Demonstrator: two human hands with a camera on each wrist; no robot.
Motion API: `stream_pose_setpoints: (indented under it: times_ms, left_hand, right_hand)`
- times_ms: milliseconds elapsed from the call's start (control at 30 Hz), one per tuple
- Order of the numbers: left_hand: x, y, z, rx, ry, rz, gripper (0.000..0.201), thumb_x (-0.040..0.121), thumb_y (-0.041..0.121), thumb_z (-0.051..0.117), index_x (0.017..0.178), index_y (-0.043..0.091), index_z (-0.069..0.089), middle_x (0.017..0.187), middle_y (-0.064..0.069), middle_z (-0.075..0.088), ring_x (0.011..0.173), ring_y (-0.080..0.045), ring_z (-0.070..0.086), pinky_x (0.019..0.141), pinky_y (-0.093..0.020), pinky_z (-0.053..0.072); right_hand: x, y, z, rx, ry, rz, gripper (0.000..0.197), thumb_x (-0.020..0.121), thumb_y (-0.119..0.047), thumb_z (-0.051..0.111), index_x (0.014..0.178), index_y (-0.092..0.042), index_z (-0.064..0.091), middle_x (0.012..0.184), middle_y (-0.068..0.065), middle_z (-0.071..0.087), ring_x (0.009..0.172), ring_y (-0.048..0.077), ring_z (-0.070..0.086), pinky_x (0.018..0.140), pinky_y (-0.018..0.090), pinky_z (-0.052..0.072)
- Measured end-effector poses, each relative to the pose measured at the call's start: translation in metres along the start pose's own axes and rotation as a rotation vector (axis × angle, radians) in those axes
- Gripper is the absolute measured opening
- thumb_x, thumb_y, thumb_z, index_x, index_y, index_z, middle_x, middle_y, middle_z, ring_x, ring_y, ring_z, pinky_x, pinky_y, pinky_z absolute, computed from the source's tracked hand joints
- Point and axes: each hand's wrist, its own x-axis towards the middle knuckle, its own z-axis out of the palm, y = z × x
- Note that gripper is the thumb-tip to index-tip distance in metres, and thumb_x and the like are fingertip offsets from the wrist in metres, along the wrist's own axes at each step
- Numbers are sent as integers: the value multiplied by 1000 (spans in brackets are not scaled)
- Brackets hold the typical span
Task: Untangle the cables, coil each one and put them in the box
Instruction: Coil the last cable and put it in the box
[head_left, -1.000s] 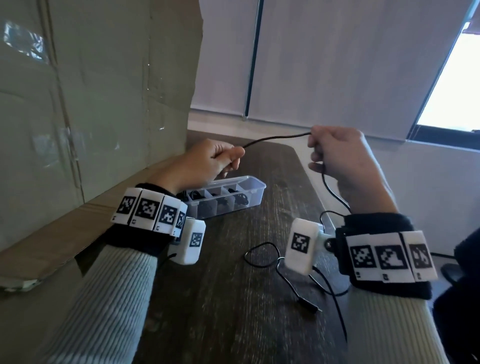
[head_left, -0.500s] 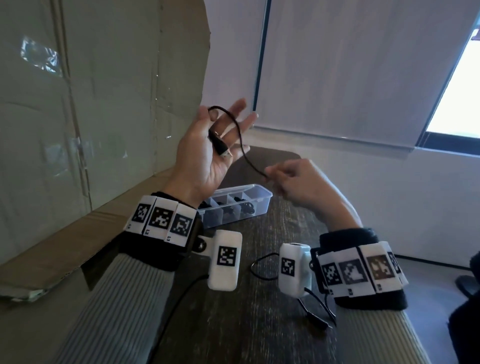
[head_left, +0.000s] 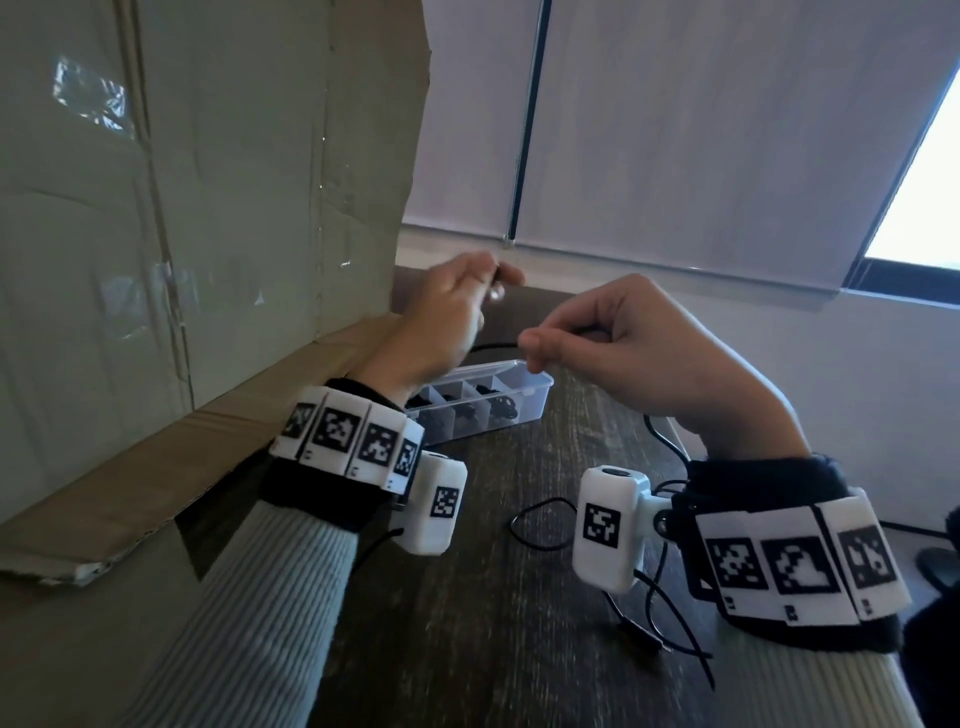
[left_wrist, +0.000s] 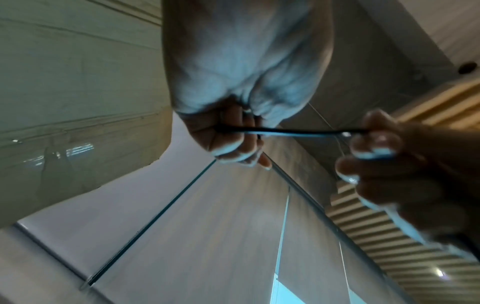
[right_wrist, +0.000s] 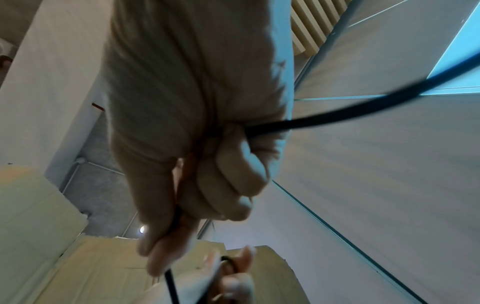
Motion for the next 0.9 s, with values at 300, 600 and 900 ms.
stream_pose_setpoints:
  times_ms: [300, 600, 900]
  left_hand:
    - [-11, 11, 13, 31, -387, -34, 58, 102, 41, 25, 77, 8, 66, 56, 6, 49, 46, -3, 36, 46, -12, 32]
    - [-4, 5, 7, -367, -308, -33, 41, 102, 35, 32, 67, 16, 44, 51, 11, 31, 47, -6, 26, 44, -15, 24]
    - [6, 8, 5, -863, 134, -84, 42, 104, 36, 23, 71, 15, 40, 113, -12, 67, 104, -23, 67, 83, -43, 57]
  right_hand:
    - [4, 7, -4, 41, 246, 23, 35, 95, -22, 60, 73, 5, 67, 53, 5, 58, 31, 1, 34, 39, 7, 26]
    - [10, 25, -12, 255, 400, 79, 12, 96, -20, 59, 83, -21, 61, 45, -14, 44, 41, 7, 31, 45, 23, 25]
    - [24, 32, 13, -36, 212, 4, 18, 93, -17, 61, 93, -33, 69, 66, -7, 63, 49, 0, 52, 55, 25, 44]
